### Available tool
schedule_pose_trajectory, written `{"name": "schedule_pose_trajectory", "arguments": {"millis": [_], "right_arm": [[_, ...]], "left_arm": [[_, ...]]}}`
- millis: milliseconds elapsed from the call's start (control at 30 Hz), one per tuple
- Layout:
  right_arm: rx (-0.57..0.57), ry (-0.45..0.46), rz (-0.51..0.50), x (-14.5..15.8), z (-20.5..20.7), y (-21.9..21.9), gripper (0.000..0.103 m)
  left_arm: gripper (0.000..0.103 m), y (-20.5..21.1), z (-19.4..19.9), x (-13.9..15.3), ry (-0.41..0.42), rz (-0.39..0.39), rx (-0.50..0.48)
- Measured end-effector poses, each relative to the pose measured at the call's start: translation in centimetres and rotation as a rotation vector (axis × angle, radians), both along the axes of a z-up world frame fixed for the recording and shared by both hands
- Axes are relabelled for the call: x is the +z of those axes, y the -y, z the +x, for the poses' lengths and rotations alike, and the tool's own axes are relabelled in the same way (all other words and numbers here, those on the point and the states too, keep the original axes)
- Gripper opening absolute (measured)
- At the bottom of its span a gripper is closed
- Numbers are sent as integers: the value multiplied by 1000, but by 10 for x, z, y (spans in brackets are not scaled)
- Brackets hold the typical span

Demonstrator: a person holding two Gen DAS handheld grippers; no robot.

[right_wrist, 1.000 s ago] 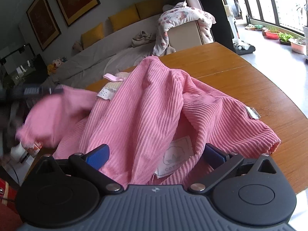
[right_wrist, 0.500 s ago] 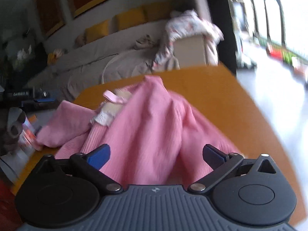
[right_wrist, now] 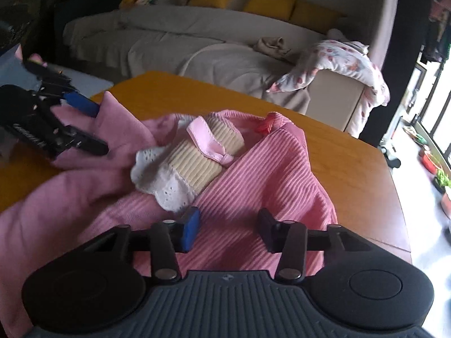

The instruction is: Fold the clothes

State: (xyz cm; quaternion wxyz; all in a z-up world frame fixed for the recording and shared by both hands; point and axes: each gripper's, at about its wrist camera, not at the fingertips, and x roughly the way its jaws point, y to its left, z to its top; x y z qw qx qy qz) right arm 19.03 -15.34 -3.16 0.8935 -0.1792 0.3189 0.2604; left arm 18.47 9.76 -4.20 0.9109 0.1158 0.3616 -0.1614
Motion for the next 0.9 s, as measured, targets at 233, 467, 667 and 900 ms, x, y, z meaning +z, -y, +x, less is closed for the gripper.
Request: {"name": "schedule_pose_trajectory", "arguments": {"millis": [233,467,667,900], "right_arm": [[-59,-25,8,-4,-1,34,13],[-225,217,72,47,-5,79,68],[-154,105,107,55,1,54,81],[-33,76,35,36,10,-6,24]], "left_arm": [[15,-14,39,-1,113,235,79],[54,-76,53,39,98,-167,309],[83,-36,-6,29,-50,-494,105],[96,1,-58,1,-132,-593,-17]]}}
